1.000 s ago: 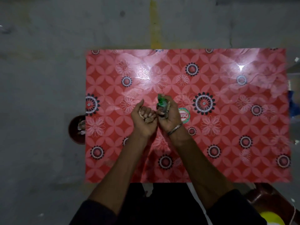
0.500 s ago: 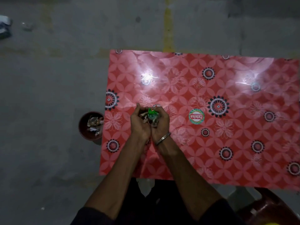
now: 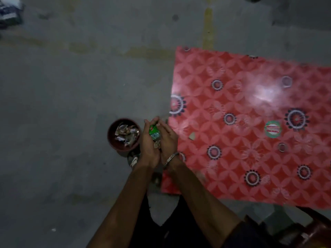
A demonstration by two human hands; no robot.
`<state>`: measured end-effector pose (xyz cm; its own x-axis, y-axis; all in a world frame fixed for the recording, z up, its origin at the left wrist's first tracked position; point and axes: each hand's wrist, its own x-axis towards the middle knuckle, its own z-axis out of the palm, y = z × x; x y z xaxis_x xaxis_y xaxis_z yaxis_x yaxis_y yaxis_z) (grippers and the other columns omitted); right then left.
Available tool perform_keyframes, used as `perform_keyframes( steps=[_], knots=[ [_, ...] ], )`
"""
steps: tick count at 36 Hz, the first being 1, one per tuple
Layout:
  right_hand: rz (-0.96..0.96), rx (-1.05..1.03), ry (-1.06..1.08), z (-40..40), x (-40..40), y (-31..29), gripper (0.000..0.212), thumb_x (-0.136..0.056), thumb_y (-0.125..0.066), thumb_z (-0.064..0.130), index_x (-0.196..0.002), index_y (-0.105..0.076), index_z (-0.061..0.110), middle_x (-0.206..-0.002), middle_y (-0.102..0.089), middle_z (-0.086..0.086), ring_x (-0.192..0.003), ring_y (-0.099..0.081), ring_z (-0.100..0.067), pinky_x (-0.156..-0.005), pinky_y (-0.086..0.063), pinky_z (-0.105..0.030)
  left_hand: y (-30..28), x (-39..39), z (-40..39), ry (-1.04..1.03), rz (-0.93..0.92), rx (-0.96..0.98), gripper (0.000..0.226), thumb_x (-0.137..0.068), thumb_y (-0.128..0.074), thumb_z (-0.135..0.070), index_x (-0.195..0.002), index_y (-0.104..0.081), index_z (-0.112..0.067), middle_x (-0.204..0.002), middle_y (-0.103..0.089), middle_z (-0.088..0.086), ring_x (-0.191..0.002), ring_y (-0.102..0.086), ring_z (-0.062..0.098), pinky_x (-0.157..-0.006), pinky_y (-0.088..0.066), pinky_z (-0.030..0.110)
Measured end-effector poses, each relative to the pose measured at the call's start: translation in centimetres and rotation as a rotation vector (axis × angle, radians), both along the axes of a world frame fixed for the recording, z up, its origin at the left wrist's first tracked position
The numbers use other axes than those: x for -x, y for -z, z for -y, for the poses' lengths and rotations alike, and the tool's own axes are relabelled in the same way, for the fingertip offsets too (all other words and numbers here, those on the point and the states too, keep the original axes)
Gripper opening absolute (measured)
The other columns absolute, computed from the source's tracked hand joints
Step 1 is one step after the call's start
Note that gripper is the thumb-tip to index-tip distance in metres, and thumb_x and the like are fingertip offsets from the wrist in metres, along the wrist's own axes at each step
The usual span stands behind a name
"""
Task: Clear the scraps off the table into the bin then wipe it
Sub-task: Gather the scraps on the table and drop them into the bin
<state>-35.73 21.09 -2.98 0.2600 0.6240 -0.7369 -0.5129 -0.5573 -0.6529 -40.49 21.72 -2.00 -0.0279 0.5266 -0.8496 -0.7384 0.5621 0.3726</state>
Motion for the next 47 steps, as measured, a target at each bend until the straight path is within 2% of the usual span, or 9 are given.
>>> perform_keyframes(
  steps=[4, 8, 11, 17, 24, 27, 35, 39, 47],
  knots=[
    [-0.033, 0.022, -0.068, 0.1, 8.8, 2.5, 0.024, -0.097, -0.059, -0.004, -0.102, -0.08, 0.007, -0.105, -0.076, -0.011, -0.1, -0.07, -0.022, -0.103, -0.055, -0.042, 2.4, 7.9, 0.4, 0.044, -0.109, 0.012, 0.027, -0.112, -0.043, -0.046, -0.106, -0.064, -0.029, -0.068, -0.074, -0.026, -0.066, -0.071, -0.011, -0.065, -0.056, 0.006],
    [-0.007, 0.12, -0.093, -0.6, 15.5, 7.0, 0.024, -0.098, -0.063, 0.002, -0.118, -0.073, -0.006, -0.119, -0.074, -0.019, -0.11, -0.069, -0.027, -0.105, -0.054, -0.042, 8.2, 15.8, -0.1, -0.078, 0.077, 0.044, 0.094, -0.068, -0.098, -0.04, -0.149, -0.054, -0.02, -0.139, -0.064, -0.004, -0.138, -0.057, 0.01, -0.128, -0.032, 0.023],
    [0.014, 0.161, -0.089, -1.2, 19.0, 11.9, 0.026, -0.096, -0.068, 0.005, -0.12, -0.073, -0.005, -0.125, -0.071, -0.022, -0.121, -0.067, -0.035, -0.107, -0.054, -0.044, 12.9, 18.9, -1.2, -0.053, 0.007, 0.162, 0.066, -0.103, -0.063, -0.04, -0.158, -0.049, -0.007, -0.162, -0.051, 0.012, -0.154, -0.044, 0.027, -0.132, -0.03, 0.037],
    [0.063, 0.295, -0.059, -3.4, 22.4, 22.0, 0.024, -0.096, -0.065, -0.004, -0.117, -0.07, -0.015, -0.108, -0.072, -0.017, -0.076, -0.072, -0.007, -0.064, -0.057, -0.013, 25.8, 22.8, -2.4, -0.076, -0.059, 0.242, 0.072, -0.1, -0.057, -0.045, -0.156, -0.05, 0.0, -0.159, -0.052, 0.022, -0.15, -0.049, 0.038, -0.13, -0.035, 0.047],
    [0.232, 0.391, -0.189, -3.5, 23.8, 42.3, 0.02, -0.082, -0.076, 0.028, -0.096, -0.08, 0.015, -0.101, -0.077, 0.001, -0.105, -0.071, -0.024, -0.103, -0.056, -0.047, 35.3, 24.6, -2.7, -0.023, -0.211, 0.32, 0.028, -0.114, -0.038, -0.04, -0.129, -0.05, -0.02, -0.103, -0.063, 0.001, -0.091, -0.063, 0.019, -0.1, -0.054, 0.038],
    [0.252, 0.365, -0.28, -2.3, 22.7, 51.0, 0.041, -0.075, -0.072, 0.032, -0.109, -0.08, 0.011, -0.115, -0.077, -0.008, -0.113, -0.069, -0.035, -0.104, -0.054, -0.053, 38.4, 25.6, -2.3, 0.018, -0.218, 0.282, 0.064, -0.116, -0.023, -0.043, -0.159, -0.041, 0.002, -0.125, -0.06, 0.014, -0.096, -0.062, 0.027, -0.106, -0.049, 0.04],
    [0.254, 0.442, -0.257, -3.8, 21.2, 38.7, 0.032, -0.097, -0.063, 0.005, -0.128, -0.071, 0.007, -0.116, -0.069, -0.009, -0.099, -0.062, -0.021, -0.084, -0.049, -0.028, 35.4, 28.7, 0.8, 0.024, -0.241, 0.31, 0.043, -0.117, -0.031, -0.04, -0.119, -0.068, -0.019, -0.144, -0.067, 0.013, -0.127, -0.068, 0.029, -0.102, -0.058, 0.034],
    [0.268, 0.415, -0.245, -3.4, 20.5, 31.0, 0.023, -0.095, -0.067, 0.007, -0.116, -0.076, 0.006, -0.109, -0.073, -0.01, -0.099, -0.067, -0.026, -0.087, -0.055, -0.032, 29.7, 28.9, 1.2, 0.11, -0.261, 0.246, 0.028, -0.115, -0.038, -0.025, -0.118, -0.064, -0.017, -0.074, -0.073, -0.008, -0.054, -0.064, 0.003, -0.046, -0.051, 0.016],
    [0.251, 0.248, -0.299, -2.3, 20.1, 11.4, 0.022, -0.097, -0.06, 0.003, -0.113, -0.074, 0.001, -0.115, -0.073, -0.012, -0.093, -0.068, -0.019, -0.093, -0.056, -0.034, 12.1, 23.2, -0.5, 0.334, -0.34, 0.141, 0.03, -0.11, -0.05, -0.012, -0.137, -0.061, -0.007, -0.111, -0.07, 0.01, -0.076, -0.073, 0.013, -0.057, -0.061, 0.021]
  ],
)
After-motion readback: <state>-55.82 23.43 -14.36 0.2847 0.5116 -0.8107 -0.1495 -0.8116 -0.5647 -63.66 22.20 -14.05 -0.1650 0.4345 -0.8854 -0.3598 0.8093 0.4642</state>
